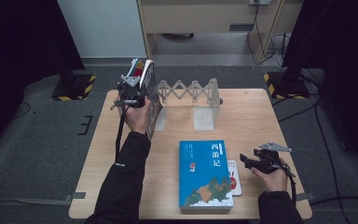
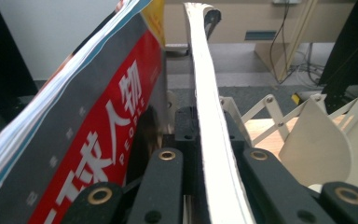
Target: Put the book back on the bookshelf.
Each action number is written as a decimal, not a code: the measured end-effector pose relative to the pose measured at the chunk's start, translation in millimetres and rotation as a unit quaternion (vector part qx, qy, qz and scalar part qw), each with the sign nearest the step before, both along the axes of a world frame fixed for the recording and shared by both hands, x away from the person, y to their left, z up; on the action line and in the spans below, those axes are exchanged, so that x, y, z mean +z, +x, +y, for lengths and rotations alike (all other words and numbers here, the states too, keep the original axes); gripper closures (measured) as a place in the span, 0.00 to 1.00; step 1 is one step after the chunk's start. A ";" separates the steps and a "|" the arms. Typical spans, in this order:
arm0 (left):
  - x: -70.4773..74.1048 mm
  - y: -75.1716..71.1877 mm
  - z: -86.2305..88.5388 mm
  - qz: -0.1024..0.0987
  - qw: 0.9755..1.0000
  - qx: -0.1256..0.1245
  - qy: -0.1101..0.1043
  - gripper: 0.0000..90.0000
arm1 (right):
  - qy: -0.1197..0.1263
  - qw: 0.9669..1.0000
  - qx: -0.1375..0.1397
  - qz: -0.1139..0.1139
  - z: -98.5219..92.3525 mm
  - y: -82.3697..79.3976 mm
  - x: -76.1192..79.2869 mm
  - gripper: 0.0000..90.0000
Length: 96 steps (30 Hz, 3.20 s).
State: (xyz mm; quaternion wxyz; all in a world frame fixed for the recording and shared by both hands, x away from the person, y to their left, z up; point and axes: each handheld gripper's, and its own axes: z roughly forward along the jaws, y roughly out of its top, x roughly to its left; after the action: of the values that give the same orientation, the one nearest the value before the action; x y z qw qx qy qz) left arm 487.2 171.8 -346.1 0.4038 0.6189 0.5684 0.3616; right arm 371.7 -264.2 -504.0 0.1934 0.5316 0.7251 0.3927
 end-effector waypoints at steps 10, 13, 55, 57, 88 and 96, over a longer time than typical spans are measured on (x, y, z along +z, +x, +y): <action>-2.1 -0.9 11.1 0.009 1.000 0.010 -0.002 0.90 | -0.002 1.000 0.002 0.000 0.4 0.0 -0.4 0.35; -2.3 -2.1 10.3 0.010 1.000 0.007 0.001 0.89 | 0.000 1.000 -0.001 0.000 1.0 -0.4 0.1 0.36; -20.4 -117.5 45.0 -0.042 0.985 -0.155 -0.063 0.38 | -0.004 1.000 -0.005 -0.007 0.7 -1.6 0.9 0.32; -26.6 -120.7 45.7 -0.031 0.984 -0.162 -0.068 0.38 | -0.003 1.000 -0.005 -0.007 1.0 -1.8 1.0 0.32; -123.9 -130.8 1.4 0.112 0.959 -0.254 -0.059 0.31 | 0.018 0.999 0.026 -0.012 23.1 -7.5 5.4 0.29; -136.3 -130.9 -14.8 0.135 0.949 -0.280 -0.058 0.31 | 0.019 0.999 0.037 -0.010 31.6 -8.9 5.0 0.29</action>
State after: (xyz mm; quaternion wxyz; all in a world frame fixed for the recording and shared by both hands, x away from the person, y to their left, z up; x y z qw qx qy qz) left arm 356.4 157.0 -482.4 0.4436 0.7719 0.4412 0.1133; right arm 362.8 -232.6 -499.0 0.1757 0.5040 0.7347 0.4188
